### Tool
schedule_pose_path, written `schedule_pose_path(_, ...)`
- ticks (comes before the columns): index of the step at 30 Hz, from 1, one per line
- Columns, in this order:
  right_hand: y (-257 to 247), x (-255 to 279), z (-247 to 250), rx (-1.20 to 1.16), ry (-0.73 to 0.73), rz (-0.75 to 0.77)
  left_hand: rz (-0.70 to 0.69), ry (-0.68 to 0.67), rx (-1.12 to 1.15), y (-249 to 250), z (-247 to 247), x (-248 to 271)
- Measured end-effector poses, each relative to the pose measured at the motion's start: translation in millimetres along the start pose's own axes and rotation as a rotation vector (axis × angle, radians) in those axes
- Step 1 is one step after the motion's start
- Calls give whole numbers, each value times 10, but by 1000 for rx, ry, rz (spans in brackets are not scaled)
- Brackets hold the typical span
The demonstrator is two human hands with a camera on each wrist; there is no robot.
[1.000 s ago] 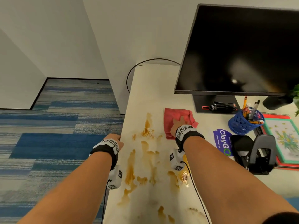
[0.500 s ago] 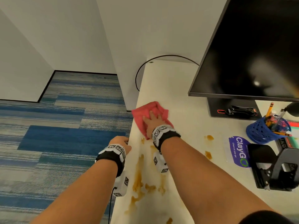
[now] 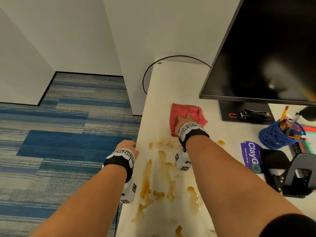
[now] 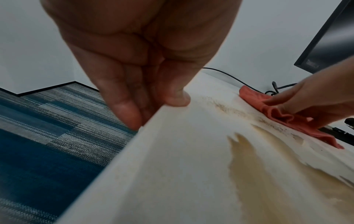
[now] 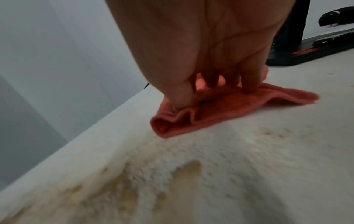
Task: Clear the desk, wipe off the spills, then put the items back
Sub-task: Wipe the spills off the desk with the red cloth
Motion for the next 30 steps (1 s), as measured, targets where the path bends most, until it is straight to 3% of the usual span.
schedule_pose_path(5,-464,397,-278,225,84,396,9,2,21,-23,-13,-1)
schedule_pose_path(7,-470,467,-407,244,28,449,3,6,21,-22,-4,-1)
schedule_pose_path(13,222,326,-380,132,-11,226,-4,-2,-36,47,-3,78)
schedule_pose_path(19,1093,325,-274,-35,0,-169,13,42,-45,78,-45,207)
schedule_pose_path(22,1186,431,-331,-131,-24,-338,11,38,-47,102,-62,270)
schedule_pose_path(24,1063,522,-409,-46,32,-286,12,23,-59,94,-62,293)
schedule_pose_path(27,776,714,-508,121,199,-51,8,-20,-88,83,-52,373)
schedule_pose_path(30,462,1011,-490,45,128,58,10,-60,-134,68,-57,463)
Point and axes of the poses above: each hand's wrist, its own x-axis away from the middle knuckle, its own z-axis out of the back of the hand, y = z × x, the point moved 2 cm from there along -x, towards the middle knuckle, and after that the axes turned 11 degrees about -z, right-handed, at the moved point
